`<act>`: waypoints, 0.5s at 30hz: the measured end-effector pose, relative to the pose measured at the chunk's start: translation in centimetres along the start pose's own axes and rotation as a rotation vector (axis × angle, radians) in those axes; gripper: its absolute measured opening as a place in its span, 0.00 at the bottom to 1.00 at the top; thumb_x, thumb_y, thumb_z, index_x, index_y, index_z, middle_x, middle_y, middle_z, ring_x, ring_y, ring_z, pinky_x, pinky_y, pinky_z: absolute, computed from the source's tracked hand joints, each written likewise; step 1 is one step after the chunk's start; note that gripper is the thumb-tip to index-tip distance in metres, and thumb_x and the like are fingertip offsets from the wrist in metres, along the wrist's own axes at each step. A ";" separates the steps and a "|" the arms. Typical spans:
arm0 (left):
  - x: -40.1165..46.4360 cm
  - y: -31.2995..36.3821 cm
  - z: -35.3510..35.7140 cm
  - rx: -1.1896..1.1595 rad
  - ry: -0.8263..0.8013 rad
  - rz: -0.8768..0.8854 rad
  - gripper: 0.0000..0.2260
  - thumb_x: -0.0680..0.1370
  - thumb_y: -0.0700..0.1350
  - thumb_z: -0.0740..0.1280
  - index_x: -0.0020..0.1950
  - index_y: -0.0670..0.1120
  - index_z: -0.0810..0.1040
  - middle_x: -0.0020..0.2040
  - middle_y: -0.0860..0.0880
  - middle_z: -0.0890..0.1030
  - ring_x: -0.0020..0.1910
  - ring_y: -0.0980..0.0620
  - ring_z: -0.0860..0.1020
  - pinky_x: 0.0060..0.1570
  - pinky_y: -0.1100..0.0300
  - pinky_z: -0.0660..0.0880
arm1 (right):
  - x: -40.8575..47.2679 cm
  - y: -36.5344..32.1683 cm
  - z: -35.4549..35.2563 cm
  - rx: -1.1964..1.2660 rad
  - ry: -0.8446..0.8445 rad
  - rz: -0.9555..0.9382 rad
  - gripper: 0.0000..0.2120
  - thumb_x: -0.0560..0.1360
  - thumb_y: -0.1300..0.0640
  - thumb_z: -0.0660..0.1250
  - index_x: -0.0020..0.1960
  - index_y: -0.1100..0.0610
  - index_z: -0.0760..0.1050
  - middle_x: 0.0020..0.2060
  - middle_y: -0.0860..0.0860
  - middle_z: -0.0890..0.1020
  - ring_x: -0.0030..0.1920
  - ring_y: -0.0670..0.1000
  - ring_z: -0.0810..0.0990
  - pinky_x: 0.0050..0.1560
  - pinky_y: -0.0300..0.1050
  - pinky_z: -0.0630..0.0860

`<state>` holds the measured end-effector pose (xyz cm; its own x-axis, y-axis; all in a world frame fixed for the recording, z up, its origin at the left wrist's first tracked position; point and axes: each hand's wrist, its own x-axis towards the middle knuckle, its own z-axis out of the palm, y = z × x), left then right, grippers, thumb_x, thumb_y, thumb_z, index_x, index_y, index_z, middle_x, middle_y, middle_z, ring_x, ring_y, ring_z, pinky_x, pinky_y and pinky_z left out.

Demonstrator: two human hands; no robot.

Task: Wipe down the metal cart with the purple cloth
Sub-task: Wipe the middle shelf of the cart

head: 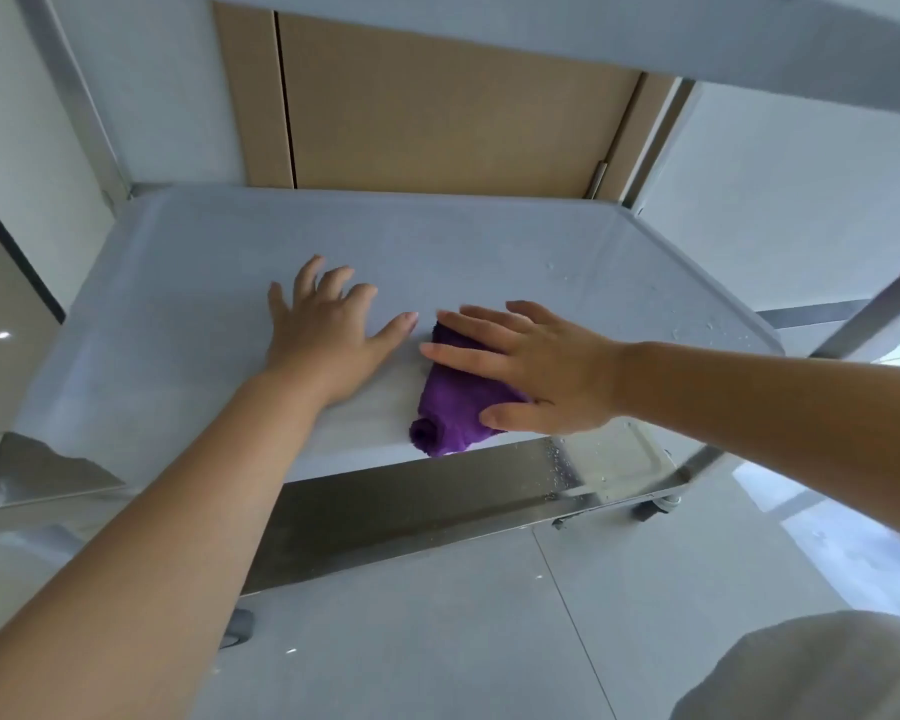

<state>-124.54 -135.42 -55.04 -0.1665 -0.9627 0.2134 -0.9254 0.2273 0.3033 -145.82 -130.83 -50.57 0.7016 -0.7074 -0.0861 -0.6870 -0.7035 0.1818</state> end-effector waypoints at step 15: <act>-2.4 6.6 0.6 -0.596 -0.005 -0.194 0.17 0.81 0.46 0.56 0.69 0.47 0.69 0.67 0.49 0.72 0.65 0.50 0.70 0.61 0.58 0.66 | 1.1 -5.5 2.7 0.468 0.115 0.582 0.37 0.76 0.36 0.51 0.77 0.49 0.41 0.77 0.52 0.45 0.76 0.57 0.41 0.73 0.55 0.42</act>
<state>-130.45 -131.66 -54.13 -0.0176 -0.9950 0.0981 -0.5902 0.0895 0.8023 -141.74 -127.91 -54.31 0.1988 -0.9800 0.0040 -0.9432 -0.1925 -0.2707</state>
